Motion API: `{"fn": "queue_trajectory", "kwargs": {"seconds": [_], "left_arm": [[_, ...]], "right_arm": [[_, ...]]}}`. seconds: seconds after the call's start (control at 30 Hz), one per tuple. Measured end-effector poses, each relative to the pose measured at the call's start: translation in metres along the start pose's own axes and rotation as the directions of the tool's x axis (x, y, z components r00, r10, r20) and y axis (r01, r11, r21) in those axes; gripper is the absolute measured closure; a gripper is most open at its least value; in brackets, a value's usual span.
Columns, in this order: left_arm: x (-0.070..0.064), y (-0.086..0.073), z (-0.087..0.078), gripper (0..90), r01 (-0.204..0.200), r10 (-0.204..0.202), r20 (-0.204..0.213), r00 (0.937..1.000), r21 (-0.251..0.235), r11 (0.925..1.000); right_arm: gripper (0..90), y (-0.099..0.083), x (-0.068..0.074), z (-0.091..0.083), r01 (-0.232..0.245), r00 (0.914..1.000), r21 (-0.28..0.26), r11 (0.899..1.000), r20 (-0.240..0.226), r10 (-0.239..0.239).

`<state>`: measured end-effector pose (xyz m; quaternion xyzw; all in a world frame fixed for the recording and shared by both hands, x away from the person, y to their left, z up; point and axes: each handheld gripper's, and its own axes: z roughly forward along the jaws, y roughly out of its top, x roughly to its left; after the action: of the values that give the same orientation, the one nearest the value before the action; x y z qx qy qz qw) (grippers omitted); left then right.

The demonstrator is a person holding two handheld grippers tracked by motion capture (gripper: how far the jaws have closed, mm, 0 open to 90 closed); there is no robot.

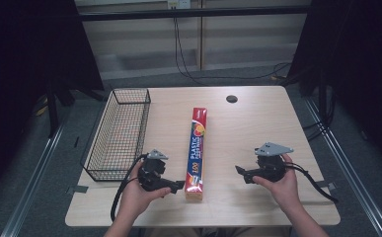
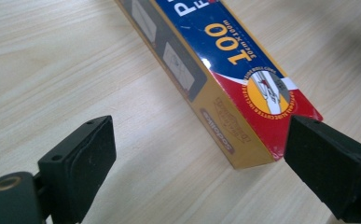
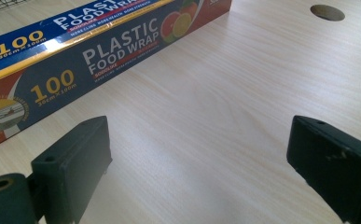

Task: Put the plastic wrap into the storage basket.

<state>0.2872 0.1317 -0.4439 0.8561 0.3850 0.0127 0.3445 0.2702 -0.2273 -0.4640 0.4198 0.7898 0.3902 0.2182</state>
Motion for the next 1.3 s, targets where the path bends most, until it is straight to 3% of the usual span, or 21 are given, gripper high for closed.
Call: {"fn": "queue_trajectory", "kwargs": {"seconds": [0.37,0.43,0.7,0.97,1.3], "left_arm": [[-0.001,0.017,0.009,6.9,0.025,-0.025,0.004,0.9997,-0.004,0.9997],[-0.001,0.026,0.014,6.9,0.018,-0.018,0.002,0.9998,0.02,0.9996],[-0.001,0.051,0.024,6.9,0.049,-0.049,-0.005,0.9988,0.015,0.9987],[-0.001,0.069,0.033,7.1,0.051,-0.051,0.001,0.9987,0.037,0.998],[0.001,0.091,0.044,7.4,0.091,-0.091,-0.01,0.9958,0.038,0.9951]], "right_arm": [[5.2,-0.006,-0.007,-0.004,-0.02,0.9998,0.01,1.0,0.009,0.02],[5.2,-0.006,-0.007,-0.005,-0.014,0.9998,0.012,1.0,0.011,0.013],[5.5,-0.013,-0.012,-0.008,-0.045,0.9989,0.007,0.999,0.013,0.045],[5.5,-0.013,-0.013,-0.009,-0.059,0.9981,-0.004,0.998,0.019,0.059],[5.6,-0.014,-0.011,-0.008,-0.056,0.9984,-0.005,0.998,0.006,0.056]]}}
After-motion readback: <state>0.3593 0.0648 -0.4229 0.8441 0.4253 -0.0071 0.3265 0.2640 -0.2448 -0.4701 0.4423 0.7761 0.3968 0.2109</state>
